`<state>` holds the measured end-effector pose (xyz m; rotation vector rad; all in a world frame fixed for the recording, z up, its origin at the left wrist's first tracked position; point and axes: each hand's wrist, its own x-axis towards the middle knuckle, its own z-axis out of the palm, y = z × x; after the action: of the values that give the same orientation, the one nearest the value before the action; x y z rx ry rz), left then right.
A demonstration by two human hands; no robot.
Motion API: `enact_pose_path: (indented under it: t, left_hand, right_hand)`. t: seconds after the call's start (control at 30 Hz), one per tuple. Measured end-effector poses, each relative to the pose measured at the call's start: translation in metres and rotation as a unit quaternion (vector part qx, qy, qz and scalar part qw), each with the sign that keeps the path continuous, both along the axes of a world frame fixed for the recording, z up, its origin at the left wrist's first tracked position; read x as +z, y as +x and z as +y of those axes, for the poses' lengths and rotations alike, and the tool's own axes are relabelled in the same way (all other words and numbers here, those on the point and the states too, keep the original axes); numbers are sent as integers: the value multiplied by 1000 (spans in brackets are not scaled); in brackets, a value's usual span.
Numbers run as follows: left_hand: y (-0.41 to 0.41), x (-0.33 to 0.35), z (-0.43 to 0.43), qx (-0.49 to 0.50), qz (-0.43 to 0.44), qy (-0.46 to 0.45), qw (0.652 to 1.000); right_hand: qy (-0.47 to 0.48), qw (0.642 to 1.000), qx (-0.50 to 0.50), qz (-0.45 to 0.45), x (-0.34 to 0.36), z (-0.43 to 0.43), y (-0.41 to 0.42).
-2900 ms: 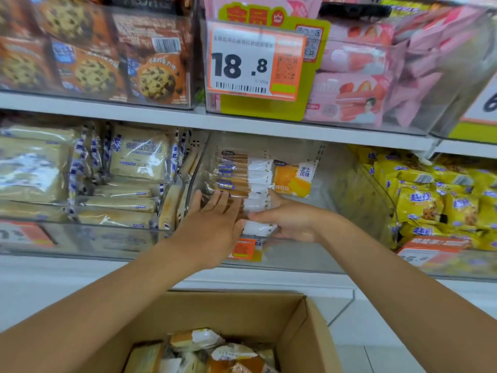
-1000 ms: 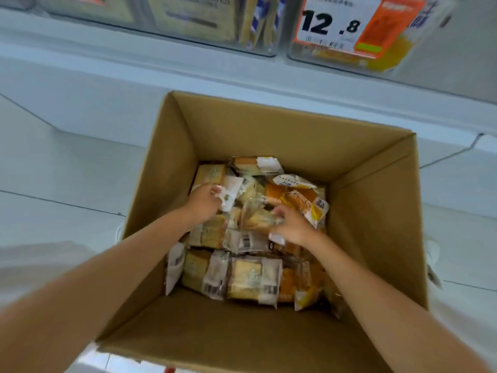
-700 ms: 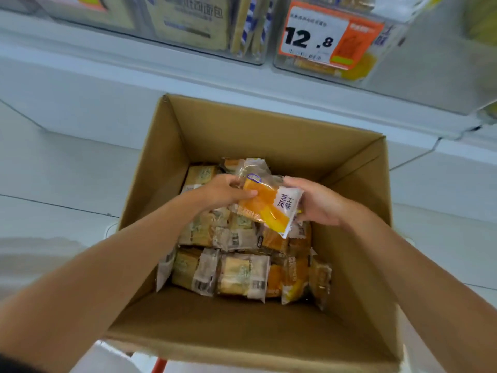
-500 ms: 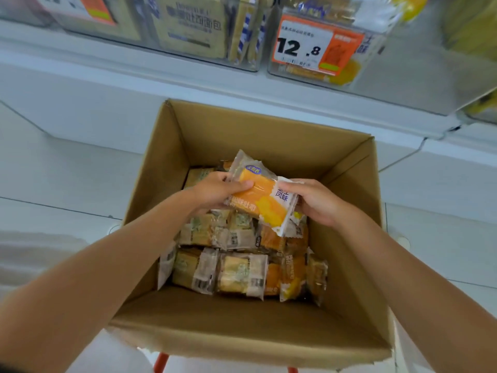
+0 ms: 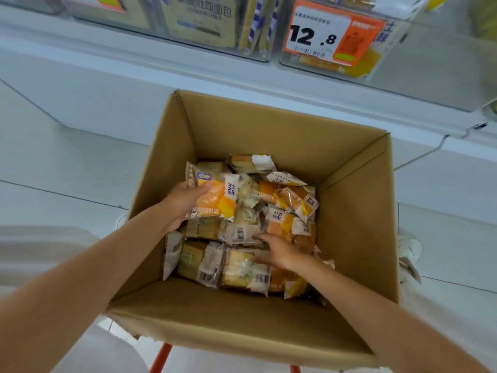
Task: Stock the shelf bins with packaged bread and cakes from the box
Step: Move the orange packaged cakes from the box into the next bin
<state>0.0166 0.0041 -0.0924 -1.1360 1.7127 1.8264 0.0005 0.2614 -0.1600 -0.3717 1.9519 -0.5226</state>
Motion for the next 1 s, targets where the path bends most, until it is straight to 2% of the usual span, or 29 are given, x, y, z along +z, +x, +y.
enact_pose_path:
  t: [0.1,0.2,0.27,0.3,0.37,0.43,0.47,0.53,0.6,0.7,0.77,0.9,1.0]
  left_hand:
    - [5,-3,-2,20,8,16,1000]
    - [4,-2,1,39,34,-14,999]
    - [-2,1,4,43,58,-54,996]
    - [-5,4,6,47,69,-75,994]
    - [-13,10,9,60,94,-103,988]
    - [-20,18,11,60,116,-116,985]
    - [-23,21,11,59,126,-117,983]
    - [-25,25,11,62,136,-113,982]
    - [-26,24,10,65,137,-106,983]
    - [-26,21,10,87,131,-97,983]
    - [-27,15,10,110,120,-81,983]
    - [-25,9,7,135,98,-63,984]
    - [-22,10,5,134,92,-64,985]
  right_hand:
    - [49,989,118,70,-30,-12,9]
    - [45,991,115,58,-33,-16,-4]
    - [-4,994,86,70,-21,-11,-22]
    - [-34,993,64,96,-10,-7,-32]
    - [-87,973,30,213,12,1,-46]
    - [-130,933,45,332,25,7,-50]
    - [-138,923,79,350,27,9,-52]
    - [-109,944,106,292,20,15,-51]
    - [-70,973,9,218,14,20,-55]
    - [-36,967,-167,191,5,21,-70]
    - [-22,960,-244,139,-5,12,-82]
    - [-15,958,-282,53,-32,-20,-89]
    - [42,965,-249,72,-50,-31,-85]
